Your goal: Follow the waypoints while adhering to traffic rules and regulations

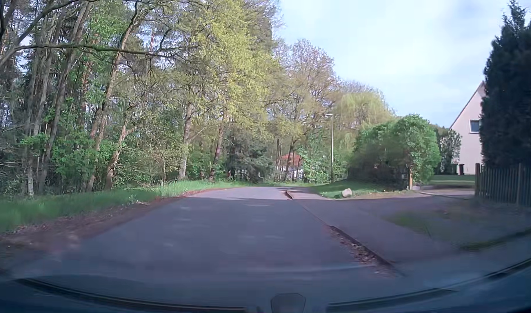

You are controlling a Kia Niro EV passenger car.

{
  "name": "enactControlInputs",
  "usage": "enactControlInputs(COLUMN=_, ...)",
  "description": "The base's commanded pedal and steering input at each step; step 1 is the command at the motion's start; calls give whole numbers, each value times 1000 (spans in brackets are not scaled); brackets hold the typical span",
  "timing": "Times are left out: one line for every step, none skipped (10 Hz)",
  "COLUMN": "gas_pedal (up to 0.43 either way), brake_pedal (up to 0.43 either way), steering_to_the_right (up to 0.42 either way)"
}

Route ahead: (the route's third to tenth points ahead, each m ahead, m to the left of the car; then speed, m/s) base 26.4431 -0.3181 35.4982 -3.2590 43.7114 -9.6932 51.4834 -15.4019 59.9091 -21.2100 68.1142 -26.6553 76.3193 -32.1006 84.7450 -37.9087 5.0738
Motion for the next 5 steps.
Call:
enactControlInputs(gas_pedal=87, brake_pedal=0, steering_to_the_right=-45)
enactControlInputs(gas_pedal=87, brake_pedal=0, steering_to_the_right=-42)
enactControlInputs(gas_pedal=79, brake_pedal=0, steering_to_the_right=-41)
enactControlInputs(gas_pedal=67, brake_pedal=0, steering_to_the_right=-40)
enactControlInputs(gas_pedal=67, brake_pedal=0, steering_to_the_right=-37)
